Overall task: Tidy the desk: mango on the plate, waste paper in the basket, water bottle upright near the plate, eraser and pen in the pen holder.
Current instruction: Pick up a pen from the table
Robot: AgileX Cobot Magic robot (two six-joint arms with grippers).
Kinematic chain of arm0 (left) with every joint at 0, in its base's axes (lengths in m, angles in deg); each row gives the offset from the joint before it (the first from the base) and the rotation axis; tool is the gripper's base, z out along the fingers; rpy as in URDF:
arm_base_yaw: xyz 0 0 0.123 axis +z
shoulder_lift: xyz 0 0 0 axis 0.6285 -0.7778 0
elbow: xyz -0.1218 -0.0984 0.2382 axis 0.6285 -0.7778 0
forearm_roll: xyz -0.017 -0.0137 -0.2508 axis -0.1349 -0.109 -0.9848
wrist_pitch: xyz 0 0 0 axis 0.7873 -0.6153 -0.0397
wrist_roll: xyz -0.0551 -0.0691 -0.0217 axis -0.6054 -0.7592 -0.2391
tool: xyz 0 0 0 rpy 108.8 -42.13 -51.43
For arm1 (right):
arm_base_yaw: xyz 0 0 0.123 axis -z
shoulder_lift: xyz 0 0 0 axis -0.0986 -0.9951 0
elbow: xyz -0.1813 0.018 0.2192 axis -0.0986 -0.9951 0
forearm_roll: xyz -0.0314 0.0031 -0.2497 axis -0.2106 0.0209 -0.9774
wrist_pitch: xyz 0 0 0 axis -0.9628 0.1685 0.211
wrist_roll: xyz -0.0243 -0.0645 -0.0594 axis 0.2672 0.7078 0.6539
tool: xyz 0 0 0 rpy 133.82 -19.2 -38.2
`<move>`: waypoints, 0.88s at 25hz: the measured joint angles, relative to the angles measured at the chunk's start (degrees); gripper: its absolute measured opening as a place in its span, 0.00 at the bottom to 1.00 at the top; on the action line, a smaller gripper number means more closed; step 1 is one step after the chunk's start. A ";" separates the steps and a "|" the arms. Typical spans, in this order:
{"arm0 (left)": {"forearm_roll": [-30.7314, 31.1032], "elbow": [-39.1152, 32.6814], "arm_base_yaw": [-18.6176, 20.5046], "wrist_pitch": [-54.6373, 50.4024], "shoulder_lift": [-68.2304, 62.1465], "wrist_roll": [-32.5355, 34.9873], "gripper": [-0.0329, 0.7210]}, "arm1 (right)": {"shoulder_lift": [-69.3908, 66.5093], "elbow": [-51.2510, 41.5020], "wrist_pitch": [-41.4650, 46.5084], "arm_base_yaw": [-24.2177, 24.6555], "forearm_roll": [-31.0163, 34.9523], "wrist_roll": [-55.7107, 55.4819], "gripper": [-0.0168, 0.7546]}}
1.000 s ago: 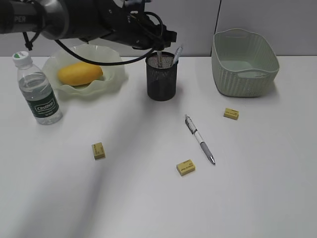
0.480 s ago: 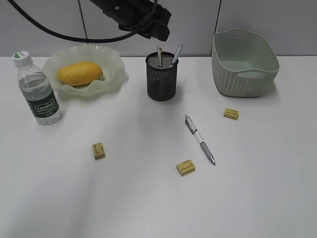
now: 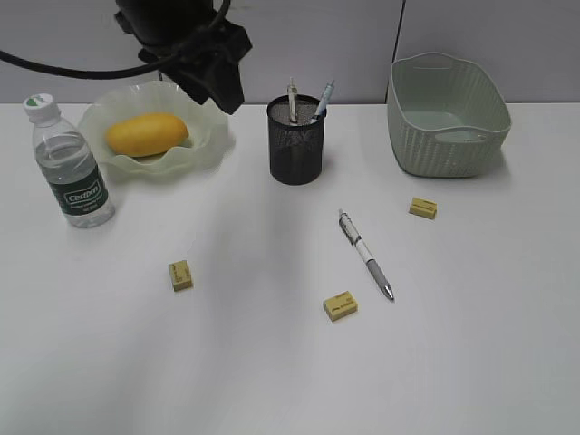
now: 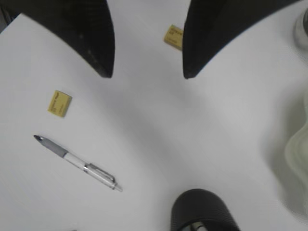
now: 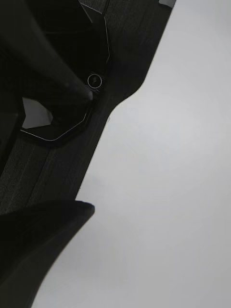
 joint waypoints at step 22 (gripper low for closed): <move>7.18 -36.50 0.00 2.17 30.17 -5.38 0.52 | 0.00 0.00 0.00 0.00 0.00 0.00 0.66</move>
